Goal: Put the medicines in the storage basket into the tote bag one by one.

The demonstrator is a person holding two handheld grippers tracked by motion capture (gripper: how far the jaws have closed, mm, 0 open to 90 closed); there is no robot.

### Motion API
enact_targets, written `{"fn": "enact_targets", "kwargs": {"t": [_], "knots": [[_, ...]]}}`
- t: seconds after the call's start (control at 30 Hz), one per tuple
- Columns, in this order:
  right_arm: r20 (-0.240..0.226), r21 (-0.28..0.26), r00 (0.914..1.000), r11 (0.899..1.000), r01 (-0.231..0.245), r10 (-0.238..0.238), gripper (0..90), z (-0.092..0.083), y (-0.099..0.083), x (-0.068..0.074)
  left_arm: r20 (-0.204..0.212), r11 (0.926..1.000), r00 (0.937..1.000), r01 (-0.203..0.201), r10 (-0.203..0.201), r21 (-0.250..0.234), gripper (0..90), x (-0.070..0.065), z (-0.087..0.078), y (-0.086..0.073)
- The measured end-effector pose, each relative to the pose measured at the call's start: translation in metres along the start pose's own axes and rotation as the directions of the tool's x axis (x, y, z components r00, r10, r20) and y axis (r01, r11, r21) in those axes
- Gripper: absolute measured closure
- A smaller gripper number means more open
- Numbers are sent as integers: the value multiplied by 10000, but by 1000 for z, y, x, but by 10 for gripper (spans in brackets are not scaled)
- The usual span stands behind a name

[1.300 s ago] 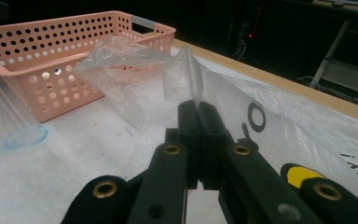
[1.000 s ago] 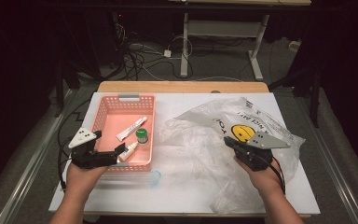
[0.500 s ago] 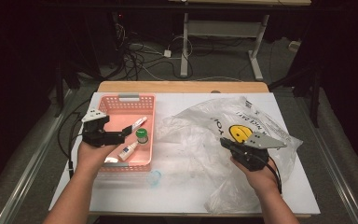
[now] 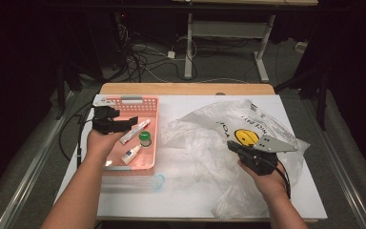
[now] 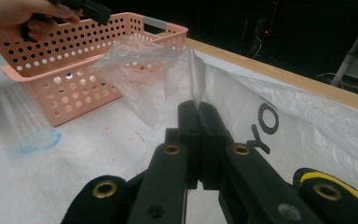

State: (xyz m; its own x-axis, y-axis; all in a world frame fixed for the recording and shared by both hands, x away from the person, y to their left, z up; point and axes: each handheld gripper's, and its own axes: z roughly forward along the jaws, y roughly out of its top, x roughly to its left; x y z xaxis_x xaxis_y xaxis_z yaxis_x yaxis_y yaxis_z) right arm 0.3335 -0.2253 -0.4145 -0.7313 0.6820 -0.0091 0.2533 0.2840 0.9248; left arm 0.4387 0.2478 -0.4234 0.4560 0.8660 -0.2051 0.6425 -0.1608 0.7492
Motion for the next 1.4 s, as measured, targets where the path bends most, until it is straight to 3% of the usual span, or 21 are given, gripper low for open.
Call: {"fn": "enact_targets", "kwargs": {"t": [0.17,0.23,0.3,0.43,0.57,0.83,1.07,1.2,1.3,1.4], "knots": [[-71,6,9999,10000,-77,77,900,1,0,0,134,9966,9991,380,-391,736,215,15,21,-1],[-51,46,9999,9999,-97,97,900,2,-1,0,251,9894,9978,574,-613,1337,255,20,32,-4],[-77,55,9999,9999,-141,141,900,3,-1,0,87,9816,9982,561,-586,1825,270,22,40,-7],[-62,91,9999,9999,-142,142,900,4,-2,-2,207,9714,9980,539,-603,2312,333,25,46,-5],[-65,114,9998,9998,-169,170,900,4,-3,-3,206,9651,9996,135,-196,2615,357,22,51,-4],[-64,127,9998,9998,-179,180,900,4,-3,-1,358,9503,9994,-92,-21,3113,428,20,59,-5],[-74,146,9998,9997,-201,202,900,5,-4,-2,357,9294,9983,-553,454,3649,493,14,66,-6],[-67,158,9997,9996,-217,218,900,4,-4,-2,348,9099,9947,-1025,966,4019,517,10,69,-6],[-50,134,9998,9997,-206,206,900,4,-4,-2,319,9063,9949,-1008,962,4105,521,9,70,-6],[-55,112,9998,9997,-209,210,900,4,-4,-1,285,9009,9921,-1229,1222,4163,548,5,70,-6]]}}
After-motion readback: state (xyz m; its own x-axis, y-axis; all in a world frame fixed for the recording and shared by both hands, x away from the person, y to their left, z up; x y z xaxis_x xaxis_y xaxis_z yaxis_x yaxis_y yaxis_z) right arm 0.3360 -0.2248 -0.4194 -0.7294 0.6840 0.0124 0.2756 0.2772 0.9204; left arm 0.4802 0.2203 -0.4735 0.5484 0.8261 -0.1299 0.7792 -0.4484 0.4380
